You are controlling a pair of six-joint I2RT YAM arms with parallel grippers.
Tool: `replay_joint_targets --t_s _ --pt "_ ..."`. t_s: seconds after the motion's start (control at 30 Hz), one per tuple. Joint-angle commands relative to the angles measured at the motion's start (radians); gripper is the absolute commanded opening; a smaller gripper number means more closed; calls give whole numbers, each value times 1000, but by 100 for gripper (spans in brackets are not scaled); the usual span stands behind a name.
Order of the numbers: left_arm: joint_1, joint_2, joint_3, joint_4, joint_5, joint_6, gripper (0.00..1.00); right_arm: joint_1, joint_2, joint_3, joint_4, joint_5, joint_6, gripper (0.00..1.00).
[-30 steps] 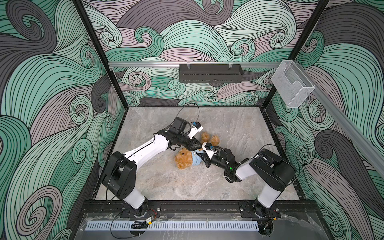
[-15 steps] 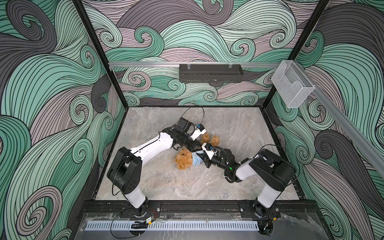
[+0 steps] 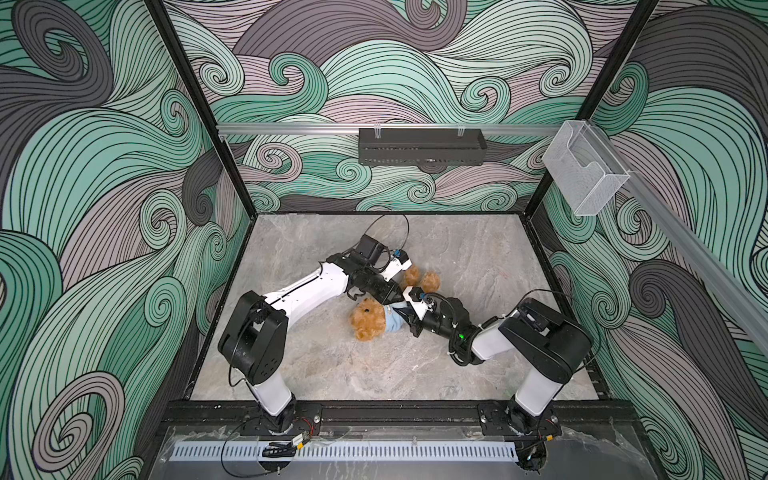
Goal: Dress the teddy bear
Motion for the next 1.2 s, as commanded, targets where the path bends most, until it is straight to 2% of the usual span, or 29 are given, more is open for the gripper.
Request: replay_joint_targets --t_s 0.0,0.1,0.17,0.27,0.37,0.4,0.5,0.63,0.7,0.8,0.93,1.1,1.17 --pt "-9 27 20 -102 -6 52 27 -4 -24 -1 -3 5 -13 14" --pt "-19 37 23 -126 -4 66 27 -4 -24 7 -7 15 -15 13" --pt "-21 37 18 -127 -4 69 23 -4 -26 11 -11 20 -16 13" --pt "-24 37 14 -121 28 66 15 -5 -27 21 -21 43 -14 13" --pt "-24 29 13 -107 60 46 0 -6 -30 27 -25 91 -2 13" --pt "-22 20 13 -97 61 23 0 -8 -31 28 -33 111 7 13" --pt "-2 -45 -39 18 27 -124 0 -13 -52 20 -75 163 34 25" --pt "9 -158 -139 206 -30 -259 0 -12 -95 -22 -92 143 29 58" --pt "7 -164 -136 211 -8 -270 0 -10 -120 -29 -86 104 19 66" --pt "7 -150 -122 199 28 -292 0 4 -147 -8 -85 54 3 71" --pt "6 -151 -134 224 47 -309 0 10 -159 36 -82 58 -4 69" --pt "7 -171 -142 242 63 -333 0 9 -91 49 -91 100 0 47" --pt "12 -180 -142 255 75 -358 0 9 -38 27 -64 127 11 42"
